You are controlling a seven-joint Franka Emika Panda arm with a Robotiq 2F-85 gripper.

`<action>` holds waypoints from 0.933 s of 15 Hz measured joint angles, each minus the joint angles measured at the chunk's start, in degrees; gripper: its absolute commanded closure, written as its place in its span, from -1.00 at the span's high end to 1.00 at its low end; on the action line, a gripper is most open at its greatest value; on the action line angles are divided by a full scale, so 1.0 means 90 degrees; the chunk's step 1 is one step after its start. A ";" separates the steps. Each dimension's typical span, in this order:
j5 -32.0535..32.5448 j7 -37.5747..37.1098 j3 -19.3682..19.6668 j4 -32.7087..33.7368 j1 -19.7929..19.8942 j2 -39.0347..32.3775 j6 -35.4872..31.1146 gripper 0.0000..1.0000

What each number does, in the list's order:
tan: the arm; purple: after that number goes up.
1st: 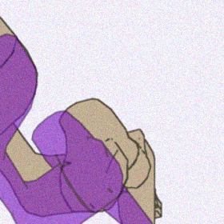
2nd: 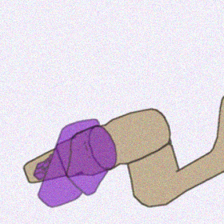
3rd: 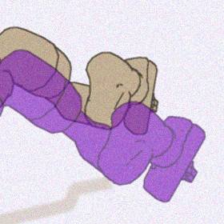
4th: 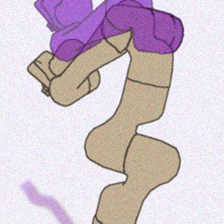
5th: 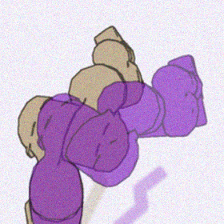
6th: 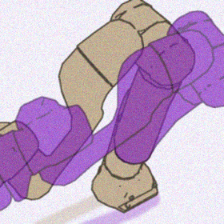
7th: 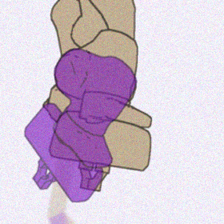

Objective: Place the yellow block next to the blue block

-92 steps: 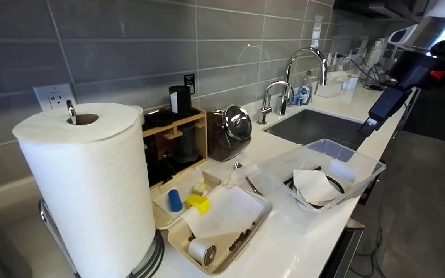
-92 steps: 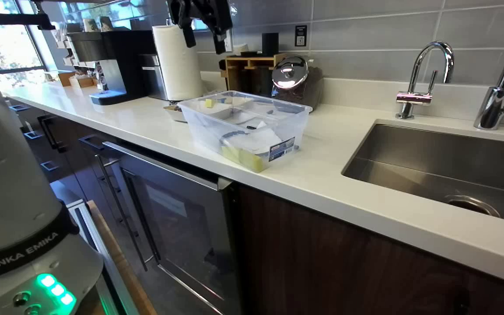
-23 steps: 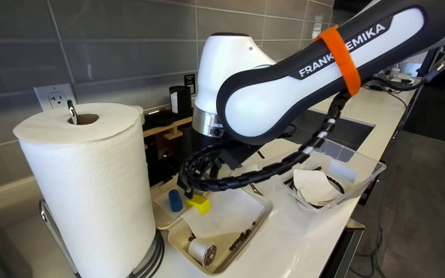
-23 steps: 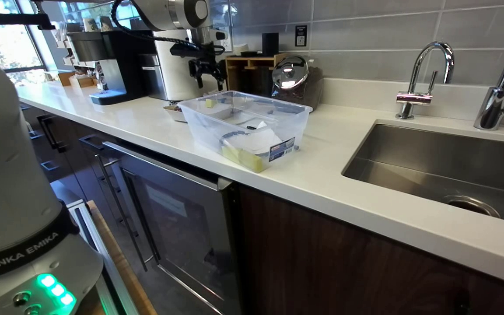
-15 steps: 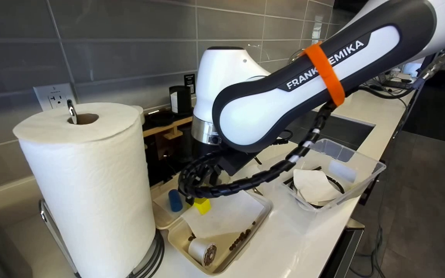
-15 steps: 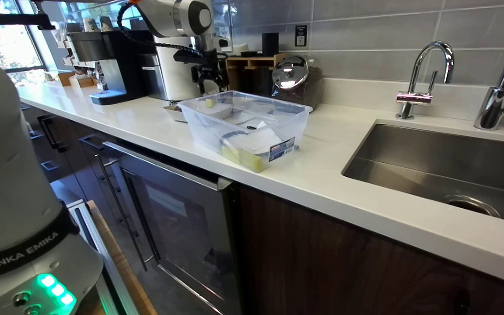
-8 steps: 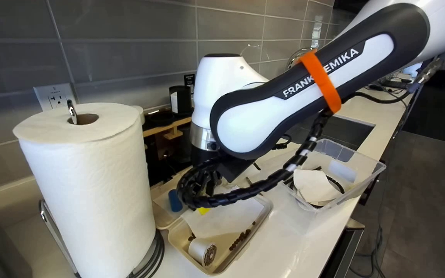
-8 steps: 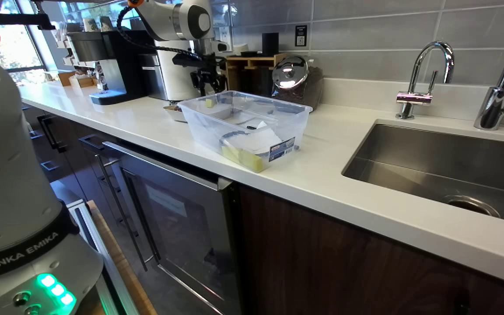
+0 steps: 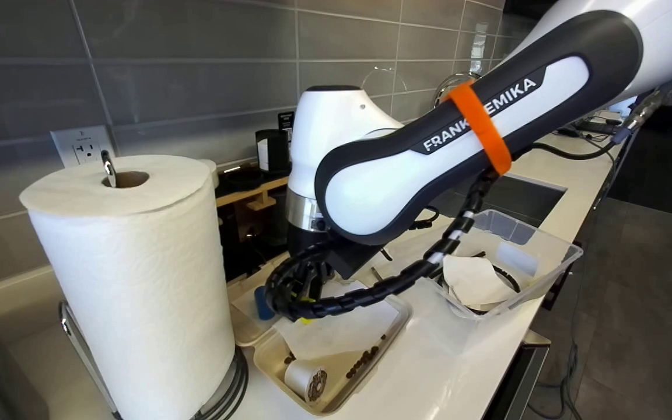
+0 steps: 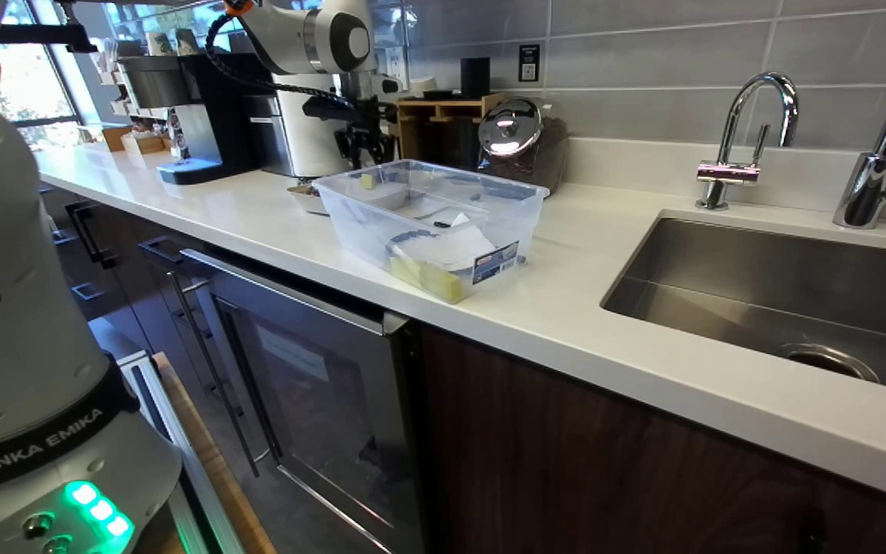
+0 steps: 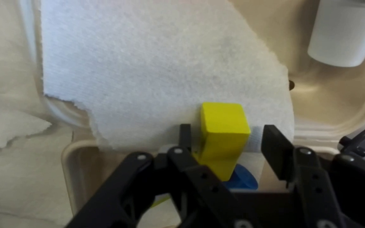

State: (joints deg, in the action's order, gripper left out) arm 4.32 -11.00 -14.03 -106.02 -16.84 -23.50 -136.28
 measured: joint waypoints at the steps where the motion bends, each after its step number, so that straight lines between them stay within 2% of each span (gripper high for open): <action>1: -0.0002 -0.0002 0.0004 0.0005 -0.0005 -0.0002 0.0000 0.00; 2: -0.0002 -0.0002 0.0009 0.0013 -0.0012 -0.0002 0.0000 -0.16; 4: -0.0003 -0.0004 0.0019 0.0038 -0.0030 -0.0002 0.0000 -0.18; 5: -0.0003 -0.0004 0.0021 0.0048 -0.0036 -0.0002 0.0000 -0.41; 6: -0.0003 -0.0006 0.0022 0.0058 -0.0040 -0.0002 0.0000 -0.41; 7: -0.0003 -0.0006 0.0025 0.0069 -0.0043 -0.0002 0.0000 -0.54; 8: -0.0003 -0.0006 0.0030 0.0080 -0.0046 -0.0002 0.0000 -0.79; 14: -0.0007 -0.0007 0.0043 0.0130 -0.0057 0.0030 -0.0001 -0.82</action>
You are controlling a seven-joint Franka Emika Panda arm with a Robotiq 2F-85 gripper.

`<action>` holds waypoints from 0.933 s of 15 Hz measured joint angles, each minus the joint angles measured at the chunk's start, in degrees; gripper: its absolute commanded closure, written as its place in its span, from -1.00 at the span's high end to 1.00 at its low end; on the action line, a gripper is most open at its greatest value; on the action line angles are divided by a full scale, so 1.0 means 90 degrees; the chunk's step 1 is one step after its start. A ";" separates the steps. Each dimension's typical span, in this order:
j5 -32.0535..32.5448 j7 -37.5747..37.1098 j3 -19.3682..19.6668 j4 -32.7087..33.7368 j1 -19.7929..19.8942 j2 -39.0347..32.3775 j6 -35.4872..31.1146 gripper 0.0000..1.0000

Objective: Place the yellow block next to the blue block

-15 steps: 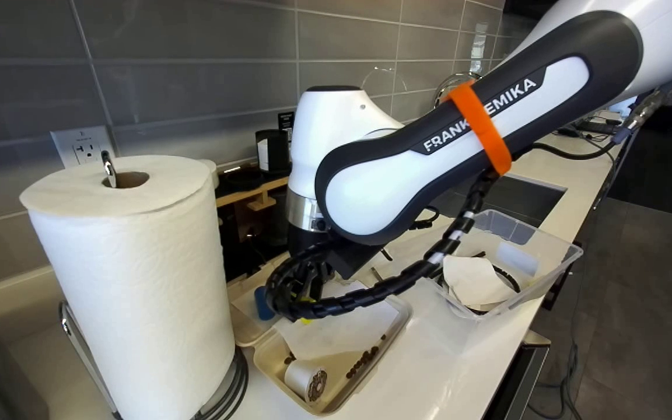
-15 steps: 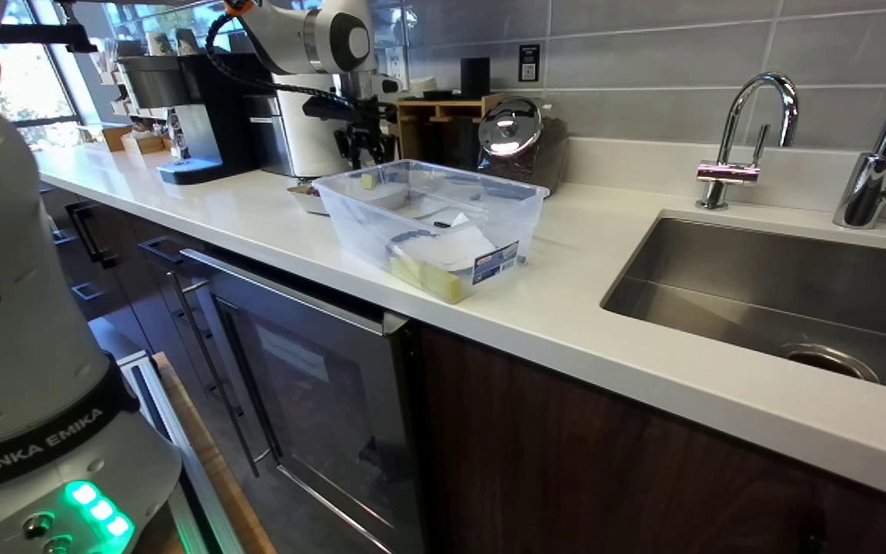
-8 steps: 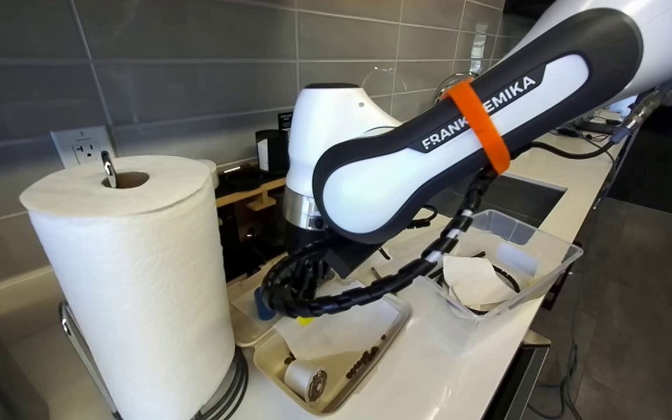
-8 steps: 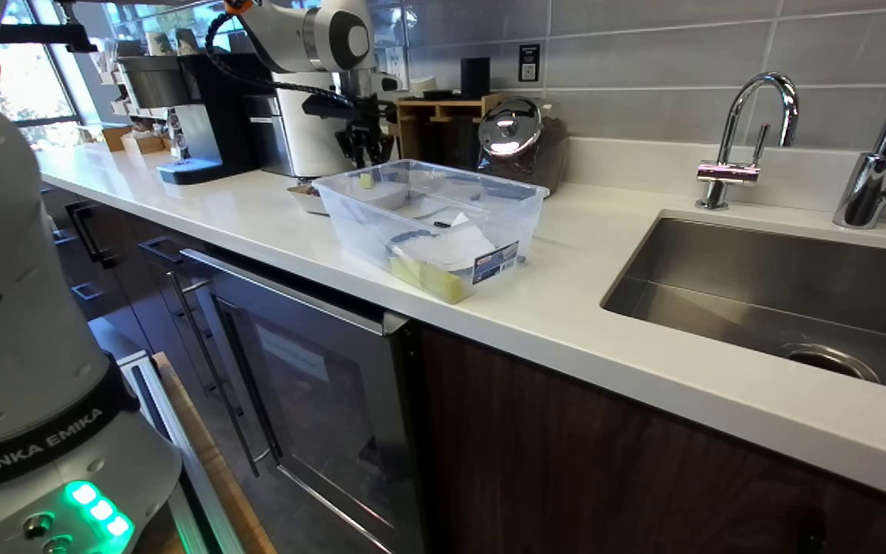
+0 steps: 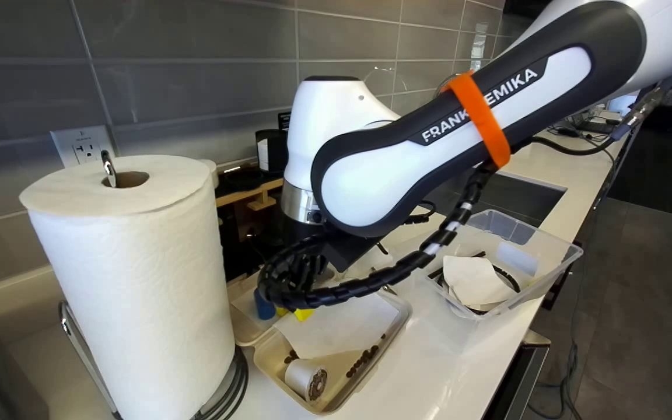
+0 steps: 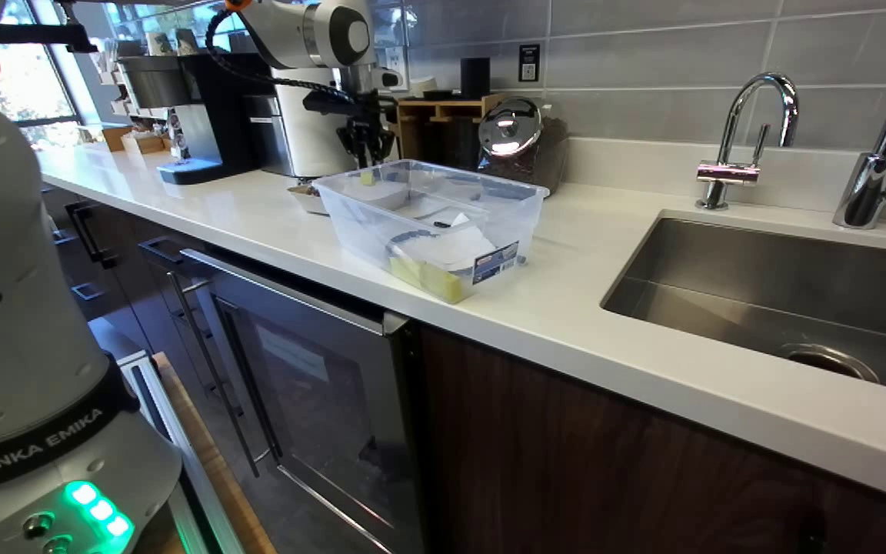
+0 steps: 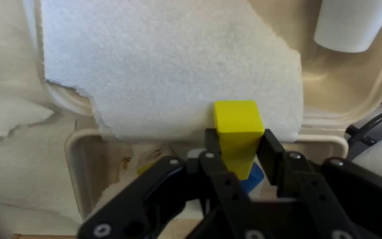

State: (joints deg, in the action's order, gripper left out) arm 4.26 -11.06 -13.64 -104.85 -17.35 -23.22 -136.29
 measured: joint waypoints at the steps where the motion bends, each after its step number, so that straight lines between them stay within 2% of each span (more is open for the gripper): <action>1: -0.0007 0.0000 0.0000 0.0010 -0.0002 0.0028 -0.0002 -0.82; 8: -0.0135 -0.0065 0.0033 0.0081 -0.0001 0.0133 -0.0430 -0.82; 14: -0.0133 -0.0635 0.0295 0.0074 -0.0035 0.0080 -0.1032 -0.82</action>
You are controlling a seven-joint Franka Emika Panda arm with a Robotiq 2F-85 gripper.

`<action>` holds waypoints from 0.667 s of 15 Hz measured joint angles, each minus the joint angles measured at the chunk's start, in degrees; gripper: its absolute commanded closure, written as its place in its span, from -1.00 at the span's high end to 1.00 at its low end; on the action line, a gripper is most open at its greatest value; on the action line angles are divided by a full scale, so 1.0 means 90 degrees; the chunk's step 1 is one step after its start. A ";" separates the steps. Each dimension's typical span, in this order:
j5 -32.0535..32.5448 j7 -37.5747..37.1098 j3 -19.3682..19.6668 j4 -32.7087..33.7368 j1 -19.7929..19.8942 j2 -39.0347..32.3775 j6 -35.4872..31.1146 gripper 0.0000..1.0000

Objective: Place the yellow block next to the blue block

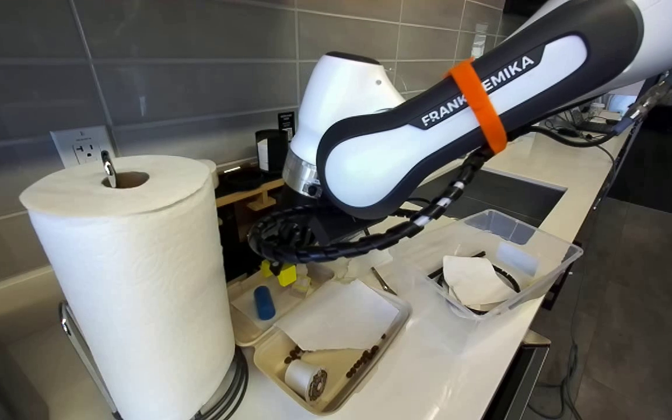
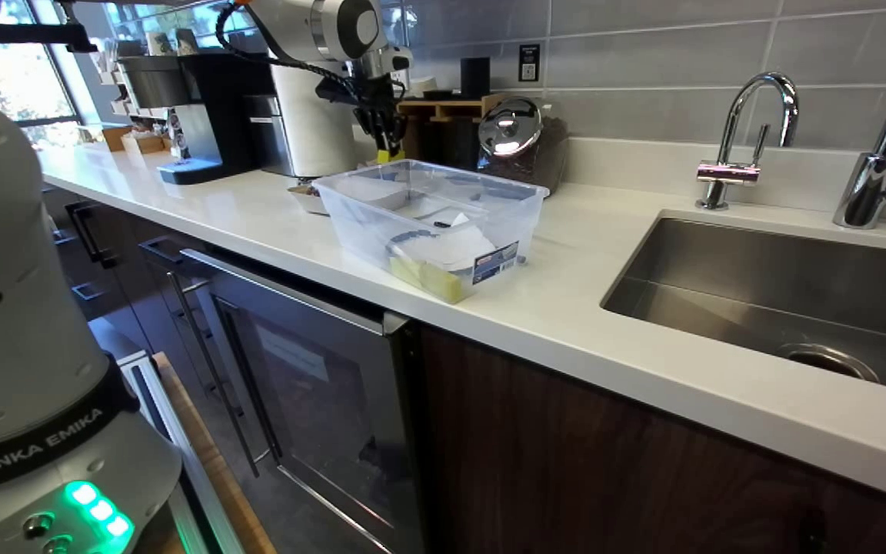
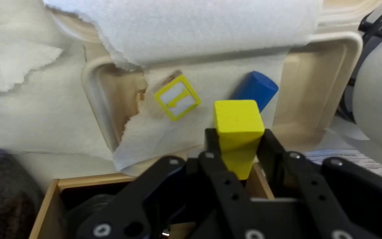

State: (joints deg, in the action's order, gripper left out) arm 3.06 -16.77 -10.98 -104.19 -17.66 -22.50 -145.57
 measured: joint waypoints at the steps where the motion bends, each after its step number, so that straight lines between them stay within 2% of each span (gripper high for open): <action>1: 0.0000 -0.0105 0.0047 0.0000 -0.0021 -0.0023 -0.0066 -0.82; 9: 0.0015 -0.0876 0.0365 0.0013 -0.0386 -0.0386 -0.0268 -0.82; 10: 0.0015 -0.0944 0.0400 0.0018 -0.0432 -0.0427 -0.0300 0.18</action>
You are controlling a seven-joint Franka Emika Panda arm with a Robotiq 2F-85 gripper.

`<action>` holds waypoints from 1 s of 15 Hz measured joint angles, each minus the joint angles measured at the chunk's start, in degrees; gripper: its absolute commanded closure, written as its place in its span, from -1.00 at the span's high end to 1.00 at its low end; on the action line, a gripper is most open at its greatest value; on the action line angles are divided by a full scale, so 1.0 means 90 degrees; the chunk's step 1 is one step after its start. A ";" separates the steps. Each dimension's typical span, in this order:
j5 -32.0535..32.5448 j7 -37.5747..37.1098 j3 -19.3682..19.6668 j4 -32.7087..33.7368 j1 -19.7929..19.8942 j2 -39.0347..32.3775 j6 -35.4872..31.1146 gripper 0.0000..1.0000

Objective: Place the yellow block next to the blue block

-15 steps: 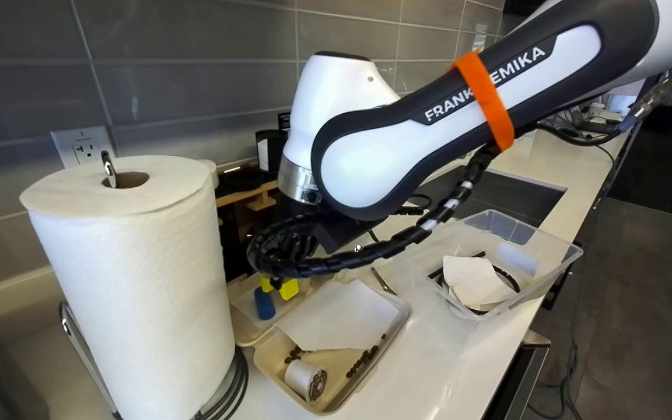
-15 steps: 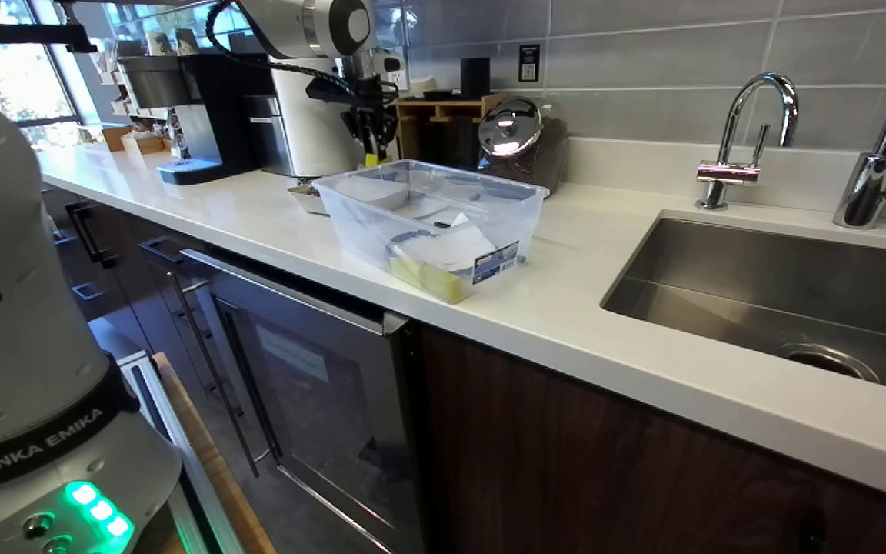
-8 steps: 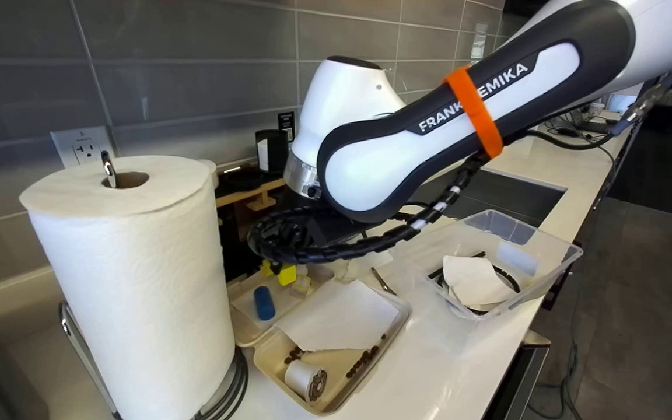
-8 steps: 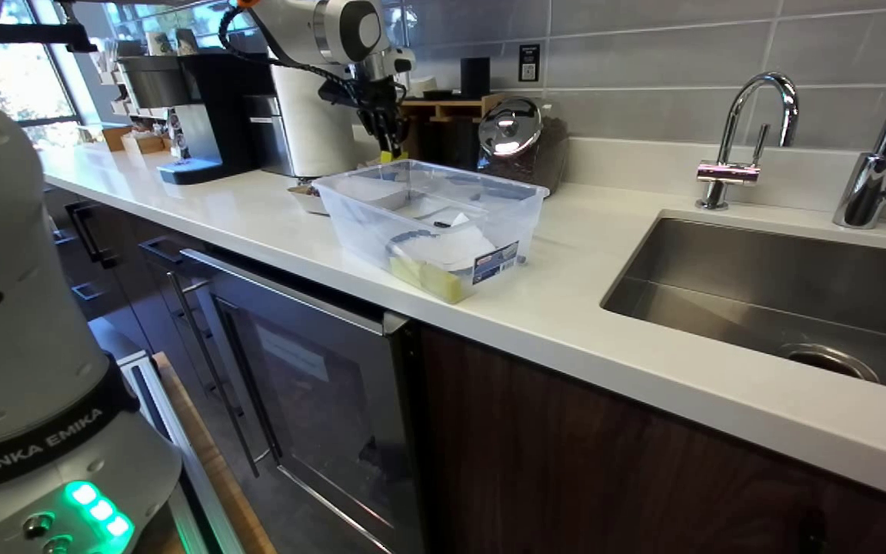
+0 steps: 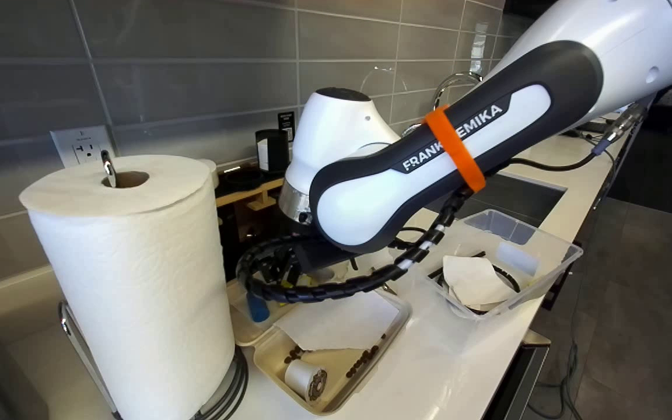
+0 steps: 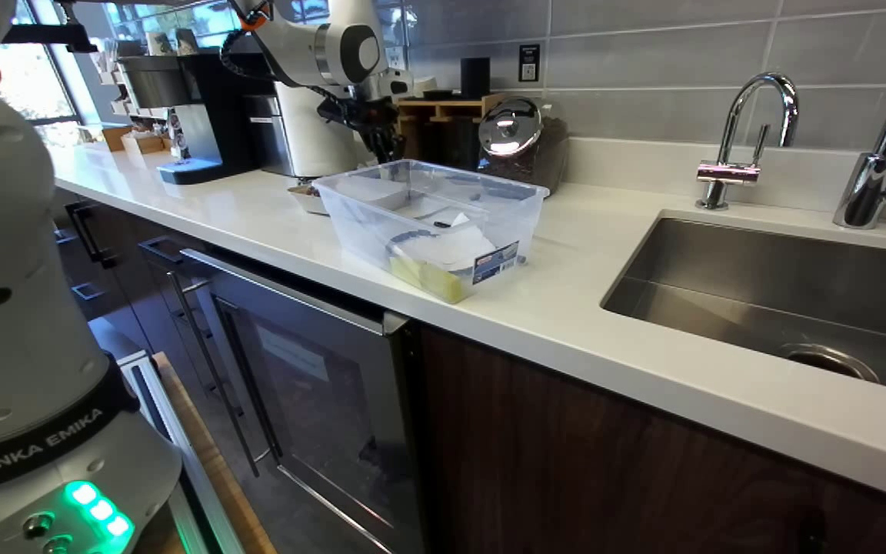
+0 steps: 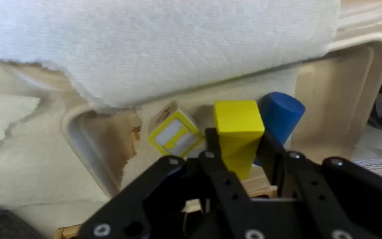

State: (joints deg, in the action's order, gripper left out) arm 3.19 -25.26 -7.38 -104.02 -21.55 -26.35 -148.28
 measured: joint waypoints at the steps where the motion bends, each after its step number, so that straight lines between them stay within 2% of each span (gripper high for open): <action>1: 0.0000 -0.0055 0.0025 0.0013 -0.0037 -0.0040 -0.0020 0.20; 6: 0.0010 -0.0056 0.0018 0.0052 -0.0179 -0.0028 -0.0020 0.91; 7: 0.0012 -0.0030 -0.0001 0.0051 -0.0208 0.0018 0.0008 1.00; 15: 0.0075 0.0024 -0.0111 -0.0297 -0.0233 0.1007 0.1586 1.00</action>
State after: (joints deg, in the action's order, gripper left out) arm 3.87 -25.05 -8.38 -106.69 -23.65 -17.29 -134.00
